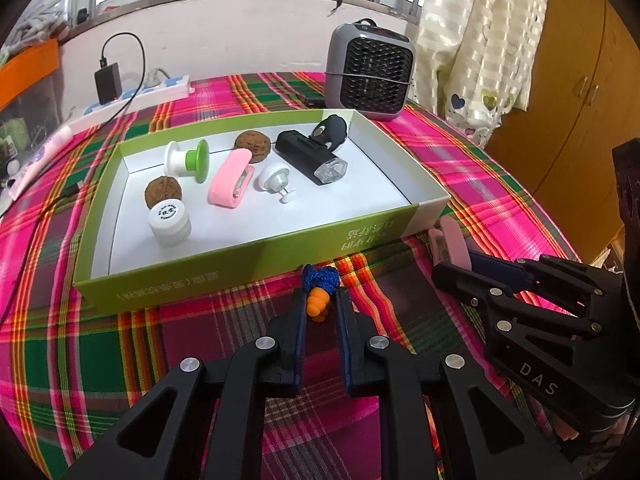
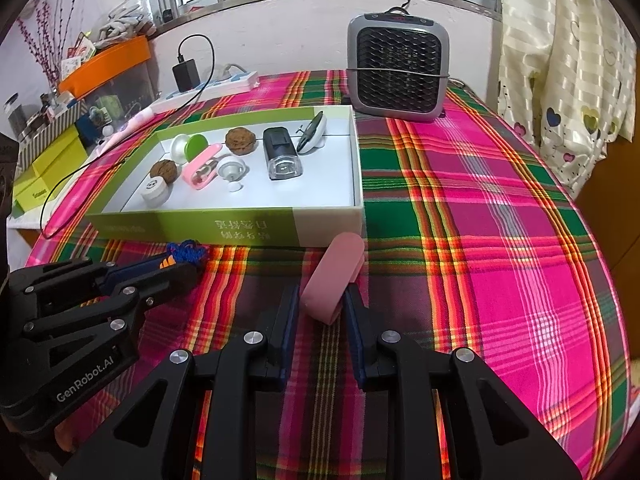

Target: Organize objects

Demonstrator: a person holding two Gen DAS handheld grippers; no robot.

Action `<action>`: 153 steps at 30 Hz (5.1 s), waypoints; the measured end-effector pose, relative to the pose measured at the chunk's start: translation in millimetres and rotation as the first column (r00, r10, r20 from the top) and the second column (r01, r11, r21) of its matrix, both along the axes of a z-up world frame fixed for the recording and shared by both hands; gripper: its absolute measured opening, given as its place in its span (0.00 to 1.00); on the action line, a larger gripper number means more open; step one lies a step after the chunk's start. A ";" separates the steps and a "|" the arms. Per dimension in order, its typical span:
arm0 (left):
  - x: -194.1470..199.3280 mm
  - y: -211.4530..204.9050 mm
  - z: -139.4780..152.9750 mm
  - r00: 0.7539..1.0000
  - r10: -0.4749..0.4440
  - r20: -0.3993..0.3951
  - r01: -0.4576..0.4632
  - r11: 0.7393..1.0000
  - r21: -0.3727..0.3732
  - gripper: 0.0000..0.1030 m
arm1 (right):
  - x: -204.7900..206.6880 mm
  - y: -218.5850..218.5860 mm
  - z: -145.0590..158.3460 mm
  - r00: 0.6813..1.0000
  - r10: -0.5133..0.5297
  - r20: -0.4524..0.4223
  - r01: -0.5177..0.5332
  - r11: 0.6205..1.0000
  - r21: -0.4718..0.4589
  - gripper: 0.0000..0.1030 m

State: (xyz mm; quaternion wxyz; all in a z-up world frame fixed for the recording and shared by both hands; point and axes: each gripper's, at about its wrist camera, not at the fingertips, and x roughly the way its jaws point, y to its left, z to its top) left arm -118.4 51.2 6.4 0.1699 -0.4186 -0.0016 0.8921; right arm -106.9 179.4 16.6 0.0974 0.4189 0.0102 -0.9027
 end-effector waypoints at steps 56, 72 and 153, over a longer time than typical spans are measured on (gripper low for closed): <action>-14.8 -32.6 40.4 0.993 0.076 -0.091 -0.072 0.996 0.045 0.12 | -24.9 -3.9 46.6 0.990 0.071 -0.120 -0.079 0.995 -0.062 0.19; -43.9 -44.0 24.7 0.992 0.115 -0.048 -0.113 0.993 0.041 0.12 | -71.0 -3.8 32.0 0.995 0.081 -0.058 -0.084 0.995 -0.051 0.19; -32.2 -42.6 22.4 0.977 0.199 -0.077 -0.203 0.977 -0.058 0.31 | -69.9 -15.8 24.2 0.995 0.099 -0.022 -0.100 0.995 -0.018 0.30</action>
